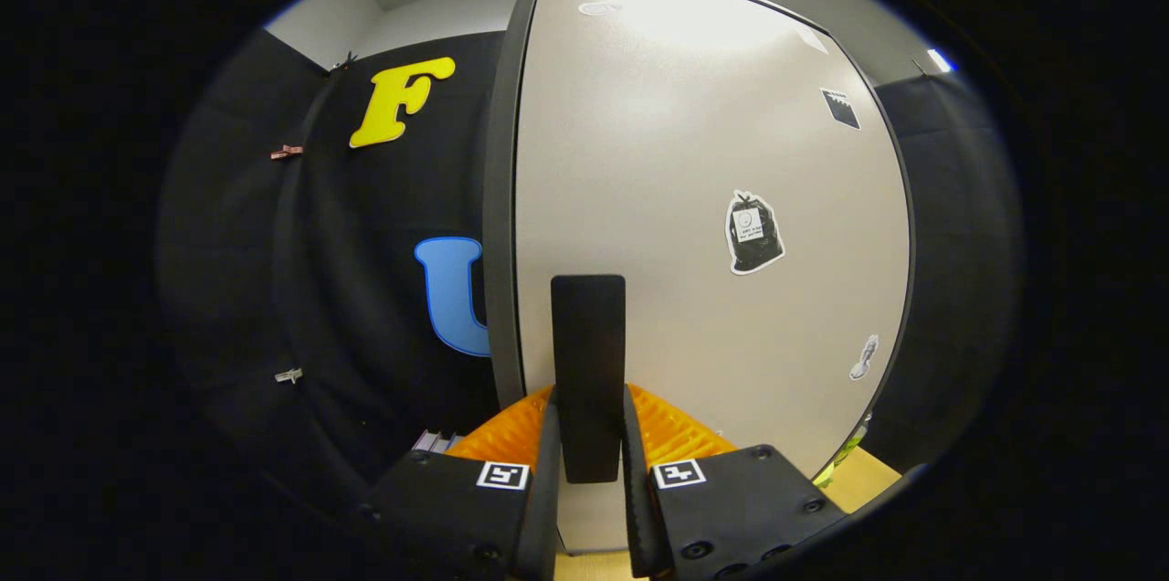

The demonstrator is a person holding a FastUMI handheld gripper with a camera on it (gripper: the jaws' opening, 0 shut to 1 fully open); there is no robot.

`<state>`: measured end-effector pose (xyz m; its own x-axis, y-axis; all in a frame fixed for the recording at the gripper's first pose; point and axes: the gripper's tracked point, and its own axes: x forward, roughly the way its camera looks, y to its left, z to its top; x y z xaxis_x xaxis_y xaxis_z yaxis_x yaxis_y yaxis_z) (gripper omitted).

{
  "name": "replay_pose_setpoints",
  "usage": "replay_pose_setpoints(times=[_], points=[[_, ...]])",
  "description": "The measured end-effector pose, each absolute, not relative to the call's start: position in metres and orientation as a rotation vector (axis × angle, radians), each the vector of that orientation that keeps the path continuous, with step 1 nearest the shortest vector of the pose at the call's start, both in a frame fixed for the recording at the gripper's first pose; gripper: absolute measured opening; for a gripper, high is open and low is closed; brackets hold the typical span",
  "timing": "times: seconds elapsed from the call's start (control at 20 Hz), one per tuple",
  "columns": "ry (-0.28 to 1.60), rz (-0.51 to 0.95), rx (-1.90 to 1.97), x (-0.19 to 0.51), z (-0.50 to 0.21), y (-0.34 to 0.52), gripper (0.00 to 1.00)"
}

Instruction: Open the shoe cabinet door, grab the shoes and put them into the shoe cabinet, then close the shoe cabinet door.

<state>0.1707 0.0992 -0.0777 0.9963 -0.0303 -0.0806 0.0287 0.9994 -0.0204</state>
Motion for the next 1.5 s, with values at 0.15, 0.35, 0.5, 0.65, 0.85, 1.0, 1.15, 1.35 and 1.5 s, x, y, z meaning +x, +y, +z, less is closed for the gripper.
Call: replay_pose_setpoints(times=[0.15, 0.35, 0.5, 0.65, 0.85, 1.0, 1.15, 1.35, 1.5], points=[[0.087, -0.027, -0.033, 0.171, -0.079, 0.099, 0.35], [0.076, -0.028, -0.031, 0.168, -0.078, 0.099, 0.18], [0.084, -0.023, -0.029, 0.167, -0.079, 0.098, 0.18], [0.084, -0.013, -0.037, 0.163, -0.077, 0.098, 0.18], [0.098, 0.003, -0.023, 0.148, -0.075, 0.098, 0.18], [0.098, 0.022, 0.001, 0.124, -0.076, 0.092, 0.18], [0.098, 0.041, 0.000, 0.101, -0.072, 0.085, 0.18], [0.093, 0.073, -0.015, 0.077, -0.067, 0.076, 0.17], [0.111, 0.121, -0.009, 0.060, -0.066, 0.068, 0.17]])
